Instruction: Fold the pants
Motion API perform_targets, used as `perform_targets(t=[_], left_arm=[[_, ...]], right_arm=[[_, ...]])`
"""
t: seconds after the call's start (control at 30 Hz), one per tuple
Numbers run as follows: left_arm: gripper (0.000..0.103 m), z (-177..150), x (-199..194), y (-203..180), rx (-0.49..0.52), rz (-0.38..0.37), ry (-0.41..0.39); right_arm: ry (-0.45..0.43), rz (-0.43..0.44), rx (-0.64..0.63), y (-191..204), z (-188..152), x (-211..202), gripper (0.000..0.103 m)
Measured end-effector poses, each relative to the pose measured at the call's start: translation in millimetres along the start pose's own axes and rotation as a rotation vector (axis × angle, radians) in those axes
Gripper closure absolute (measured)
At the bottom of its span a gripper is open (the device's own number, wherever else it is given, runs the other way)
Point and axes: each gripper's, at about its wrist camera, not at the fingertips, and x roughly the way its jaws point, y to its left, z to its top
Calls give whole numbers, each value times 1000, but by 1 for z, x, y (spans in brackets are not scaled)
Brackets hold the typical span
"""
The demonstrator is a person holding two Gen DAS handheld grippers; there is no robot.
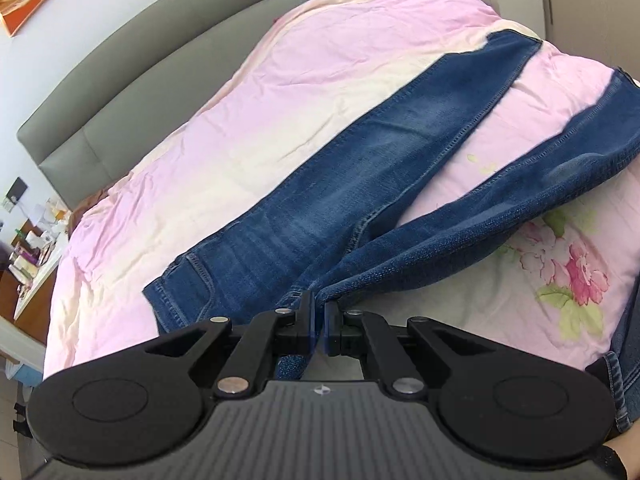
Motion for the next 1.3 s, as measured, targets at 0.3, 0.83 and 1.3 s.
perform_targets(t=[0.3,0.83,1.3], left_arm=[[99,10,-18,23,-28,66,-36],[100,98,122,74,117,93,46],[100,81,292,95,31,4,190]], right_arm=[[-41,-145,174,-85,31,-19,103],[64,-139,240,-192,194,114,103],[189,-101,97,-178,336,284,103]])
